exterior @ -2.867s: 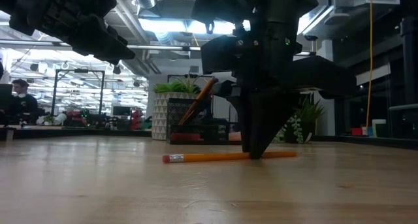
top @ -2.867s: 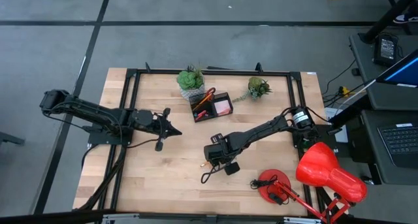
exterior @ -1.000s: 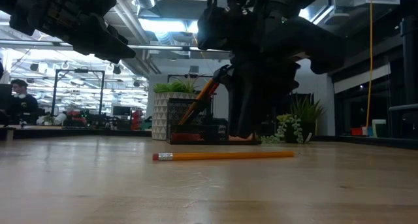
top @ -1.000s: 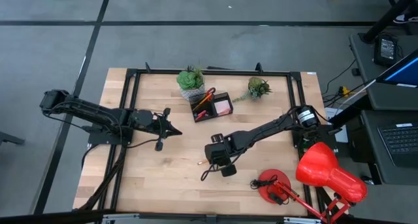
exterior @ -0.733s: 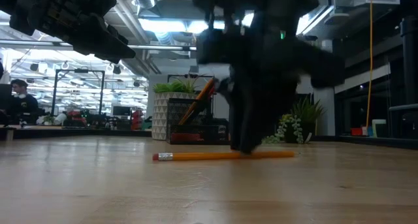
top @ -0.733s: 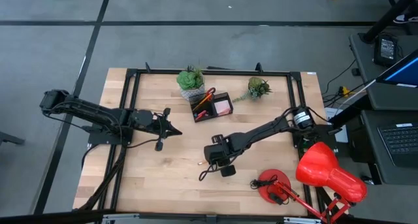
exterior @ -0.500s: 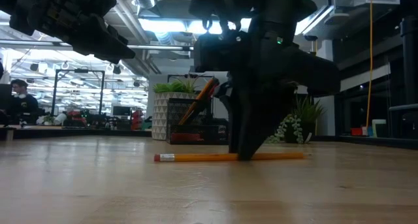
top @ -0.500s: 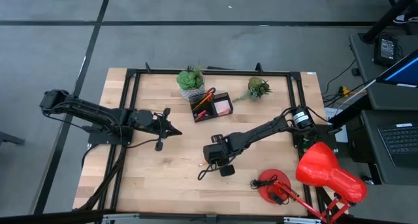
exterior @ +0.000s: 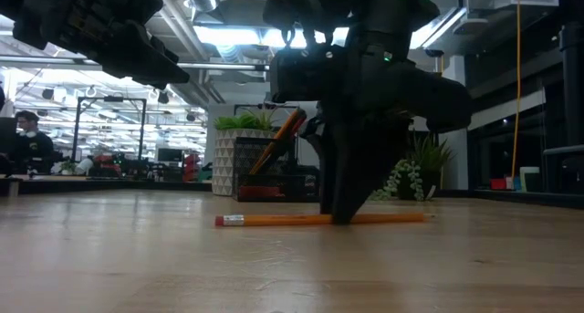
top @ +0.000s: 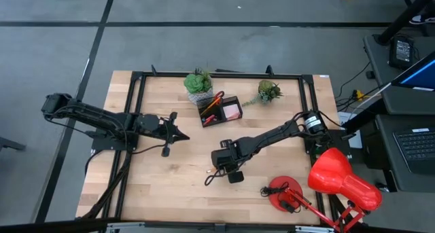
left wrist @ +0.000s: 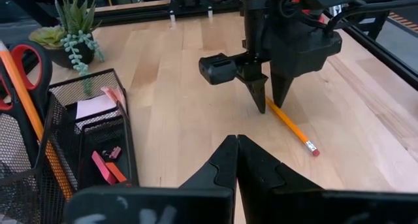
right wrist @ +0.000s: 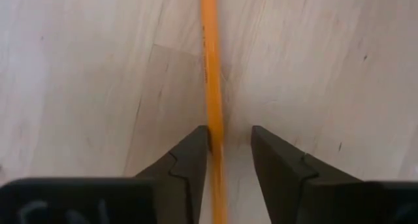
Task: Pick and place office supplies into organizer
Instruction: Put the orange pencil into the black desk organizer
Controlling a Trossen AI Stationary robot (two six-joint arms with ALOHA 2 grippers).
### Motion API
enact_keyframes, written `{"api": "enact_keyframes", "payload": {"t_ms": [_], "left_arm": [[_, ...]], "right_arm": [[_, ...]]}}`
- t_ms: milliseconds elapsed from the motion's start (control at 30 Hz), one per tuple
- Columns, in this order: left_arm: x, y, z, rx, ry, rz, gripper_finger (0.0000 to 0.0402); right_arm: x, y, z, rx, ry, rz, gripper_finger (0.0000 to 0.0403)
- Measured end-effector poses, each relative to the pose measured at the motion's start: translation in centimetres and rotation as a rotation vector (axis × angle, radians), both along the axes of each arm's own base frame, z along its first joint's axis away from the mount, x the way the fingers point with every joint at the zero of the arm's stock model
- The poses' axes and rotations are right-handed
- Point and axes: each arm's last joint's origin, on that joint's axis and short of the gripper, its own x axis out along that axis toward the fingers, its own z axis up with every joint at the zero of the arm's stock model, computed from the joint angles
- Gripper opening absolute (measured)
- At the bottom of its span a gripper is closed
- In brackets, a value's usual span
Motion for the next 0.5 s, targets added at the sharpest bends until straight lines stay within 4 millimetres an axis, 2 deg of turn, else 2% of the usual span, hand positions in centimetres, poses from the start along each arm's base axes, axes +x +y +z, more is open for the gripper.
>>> {"api": "enact_keyframes", "payload": {"t_ms": [500], "left_arm": [[0.0,0.01,0.0,0.001,0.0,0.002,0.0002]], "right_arm": [[-0.14,0.17,-0.02,0.023,0.015,0.015,0.0069]]}}
